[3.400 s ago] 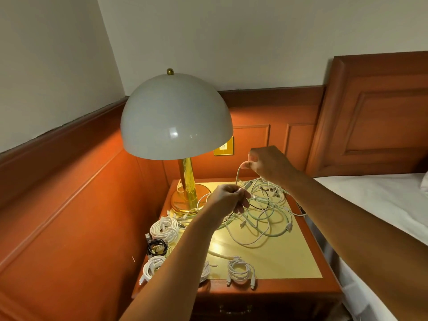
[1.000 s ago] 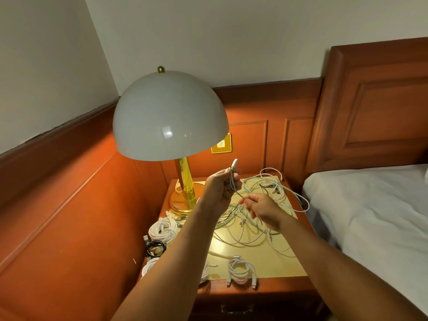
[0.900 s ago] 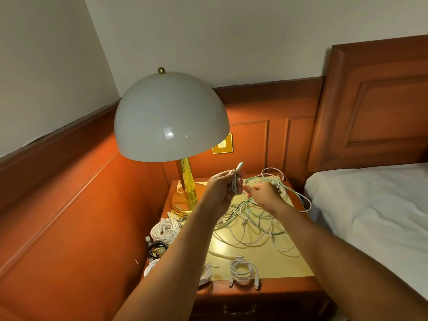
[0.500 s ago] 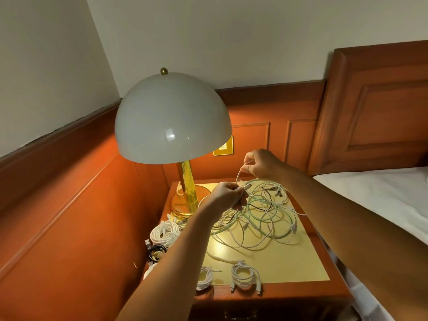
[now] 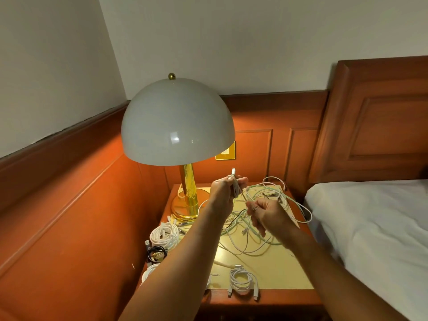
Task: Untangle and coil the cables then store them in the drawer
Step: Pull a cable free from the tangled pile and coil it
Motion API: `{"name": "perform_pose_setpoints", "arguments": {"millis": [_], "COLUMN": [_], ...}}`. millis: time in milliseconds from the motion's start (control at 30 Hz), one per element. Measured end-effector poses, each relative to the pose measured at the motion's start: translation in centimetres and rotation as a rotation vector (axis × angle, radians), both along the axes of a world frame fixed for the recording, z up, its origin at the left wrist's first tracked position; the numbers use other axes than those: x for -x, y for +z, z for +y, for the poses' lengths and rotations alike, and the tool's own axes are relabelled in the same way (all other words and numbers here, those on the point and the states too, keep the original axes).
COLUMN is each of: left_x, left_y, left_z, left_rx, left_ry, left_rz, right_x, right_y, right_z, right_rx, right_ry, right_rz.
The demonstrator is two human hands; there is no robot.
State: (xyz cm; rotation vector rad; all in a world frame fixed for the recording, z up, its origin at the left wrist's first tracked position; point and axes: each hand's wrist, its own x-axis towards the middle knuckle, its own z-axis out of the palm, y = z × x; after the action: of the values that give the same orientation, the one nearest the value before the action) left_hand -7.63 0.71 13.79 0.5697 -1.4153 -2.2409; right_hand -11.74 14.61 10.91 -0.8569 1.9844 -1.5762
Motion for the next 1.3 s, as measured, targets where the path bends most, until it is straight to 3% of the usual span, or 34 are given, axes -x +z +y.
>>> {"name": "perform_pose_setpoints", "arguments": {"millis": [100,267,500,633,733,900,1000,1100,1300], "left_x": [0.0,-0.6,-0.7,-1.3,-1.6,-1.2,-0.6,-0.3,-0.1], "left_y": [0.7,1.7,2.7,2.4,1.7,1.4,1.2,0.4,-0.7], "left_z": [0.6,0.9,1.3,1.0,0.6,0.5,0.2,-0.5,-0.8], "left_rx": [-0.115,-0.149,-0.133,-0.039,0.098,0.341,0.467,0.459,0.22], "left_ry": [-0.018,-0.075,-0.211,-0.3,-0.361,-0.396,-0.352,-0.26,-0.155], "left_rz": [0.08,0.109,0.125,0.105,0.042,-0.145,-0.267,-0.309,-0.151], "right_x": [-0.3,1.5,4.5,7.0,8.2,8.0,7.5,6.2,3.7], "right_y": [-2.9,-5.4,-3.6,-0.4,2.8,6.8,7.5,8.0,5.1], "right_z": [0.1,0.1,-1.9,-3.6,-3.9,-4.5,-4.2,-3.3,-0.7], "right_rx": [-0.036,-0.056,-0.301,-0.259,-0.247,-0.375,-0.376,-0.334,-0.32], "right_ry": [-0.017,-0.053,-0.234,-0.205,-0.195,-0.243,-0.194,-0.079,0.055], "right_rz": [-0.068,-0.167,-0.036,0.067,0.215,0.708,0.815,0.799,0.575]}}
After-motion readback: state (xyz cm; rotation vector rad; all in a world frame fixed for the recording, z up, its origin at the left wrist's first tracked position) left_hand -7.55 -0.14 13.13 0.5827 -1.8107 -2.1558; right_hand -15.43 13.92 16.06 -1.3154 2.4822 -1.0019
